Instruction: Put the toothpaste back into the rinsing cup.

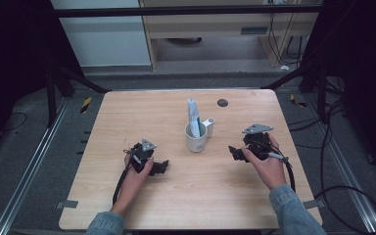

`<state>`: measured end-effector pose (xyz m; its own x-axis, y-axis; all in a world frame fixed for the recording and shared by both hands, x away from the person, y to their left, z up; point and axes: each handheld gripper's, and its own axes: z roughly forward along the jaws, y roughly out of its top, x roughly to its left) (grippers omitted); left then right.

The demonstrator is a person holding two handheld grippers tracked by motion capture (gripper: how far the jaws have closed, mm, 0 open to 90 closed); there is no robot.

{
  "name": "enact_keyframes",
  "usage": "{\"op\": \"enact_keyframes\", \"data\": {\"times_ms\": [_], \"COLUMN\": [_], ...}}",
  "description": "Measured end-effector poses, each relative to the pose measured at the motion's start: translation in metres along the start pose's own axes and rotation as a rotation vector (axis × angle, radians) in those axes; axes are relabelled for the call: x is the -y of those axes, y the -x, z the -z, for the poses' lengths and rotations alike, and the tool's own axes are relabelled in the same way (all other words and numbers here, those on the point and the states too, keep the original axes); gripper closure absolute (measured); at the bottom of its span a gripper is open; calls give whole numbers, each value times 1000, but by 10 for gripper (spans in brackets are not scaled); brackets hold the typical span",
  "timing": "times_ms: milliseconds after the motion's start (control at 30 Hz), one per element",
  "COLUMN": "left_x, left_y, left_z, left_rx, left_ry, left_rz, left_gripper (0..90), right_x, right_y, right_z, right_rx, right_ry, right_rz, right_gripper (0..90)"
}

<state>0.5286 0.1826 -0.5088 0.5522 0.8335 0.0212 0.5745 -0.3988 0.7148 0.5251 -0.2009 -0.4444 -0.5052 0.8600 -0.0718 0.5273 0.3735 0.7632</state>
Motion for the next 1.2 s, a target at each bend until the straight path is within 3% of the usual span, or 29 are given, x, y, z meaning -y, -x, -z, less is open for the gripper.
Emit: {"op": "enact_keyframes", "data": {"times_ms": [400,833,1200], "left_x": [0,0,0], "left_y": [0,0,0], "left_z": [0,0,0], "left_rx": [0,-1,-1], "left_ry": [0,1,1], "left_rz": [1,0,0], "left_gripper": [0,0,0], "right_x": [22,42,46], "right_y": [3,31,39], "right_z": [-20,-32,-39], "right_rx": [-20,37,62], "right_ry": [-53,-66,-76], "right_rz": [-22,-84,-112], "right_gripper": [92,89,90]}}
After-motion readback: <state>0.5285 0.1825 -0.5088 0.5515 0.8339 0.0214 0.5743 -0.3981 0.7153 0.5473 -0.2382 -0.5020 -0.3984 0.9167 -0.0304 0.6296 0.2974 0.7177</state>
